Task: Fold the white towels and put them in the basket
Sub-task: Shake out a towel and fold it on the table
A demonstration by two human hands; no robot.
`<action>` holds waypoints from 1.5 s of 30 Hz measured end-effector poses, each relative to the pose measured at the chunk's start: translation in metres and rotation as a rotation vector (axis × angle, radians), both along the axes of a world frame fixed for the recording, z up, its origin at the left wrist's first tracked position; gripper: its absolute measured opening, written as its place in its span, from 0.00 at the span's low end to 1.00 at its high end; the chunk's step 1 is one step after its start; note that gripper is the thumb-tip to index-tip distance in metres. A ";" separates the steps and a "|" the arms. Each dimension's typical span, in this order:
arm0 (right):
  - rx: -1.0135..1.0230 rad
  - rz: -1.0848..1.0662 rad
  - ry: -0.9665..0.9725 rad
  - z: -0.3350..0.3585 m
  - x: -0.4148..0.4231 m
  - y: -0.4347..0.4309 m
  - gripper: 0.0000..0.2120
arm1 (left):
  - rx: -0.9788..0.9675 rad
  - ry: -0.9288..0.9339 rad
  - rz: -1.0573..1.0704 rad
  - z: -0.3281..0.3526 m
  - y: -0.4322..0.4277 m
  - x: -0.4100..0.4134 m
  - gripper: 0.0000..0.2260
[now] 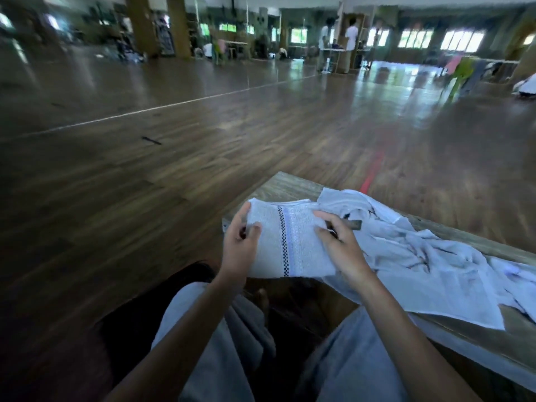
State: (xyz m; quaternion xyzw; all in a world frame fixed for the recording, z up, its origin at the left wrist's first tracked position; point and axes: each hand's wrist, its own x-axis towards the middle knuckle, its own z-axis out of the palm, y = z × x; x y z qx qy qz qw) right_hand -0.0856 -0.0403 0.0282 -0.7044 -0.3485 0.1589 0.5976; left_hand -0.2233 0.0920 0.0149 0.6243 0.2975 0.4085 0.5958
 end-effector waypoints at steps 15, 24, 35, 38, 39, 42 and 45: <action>-0.324 0.448 0.155 -0.072 -0.078 0.162 0.16 | -0.241 0.169 0.436 -0.076 0.089 -0.122 0.22; -0.669 0.559 0.276 -0.199 -0.130 0.243 0.20 | -0.496 0.439 0.556 -0.212 0.143 -0.167 0.22; -0.843 0.410 0.502 -0.364 -0.192 0.275 0.23 | -0.589 0.660 0.447 -0.365 0.196 -0.203 0.23; -0.854 0.372 0.500 -0.385 -0.186 0.287 0.22 | -0.619 0.662 0.431 -0.393 0.200 -0.195 0.24; -0.859 0.382 0.479 -0.388 -0.180 0.293 0.23 | -0.627 0.647 0.439 -0.399 0.201 -0.190 0.24; -0.863 0.458 0.374 -0.395 -0.154 0.311 0.23 | -0.622 0.569 0.457 -0.411 0.203 -0.171 0.24; -0.860 0.577 0.244 -0.399 -0.124 0.329 0.22 | -0.634 0.509 0.514 -0.419 0.207 -0.152 0.23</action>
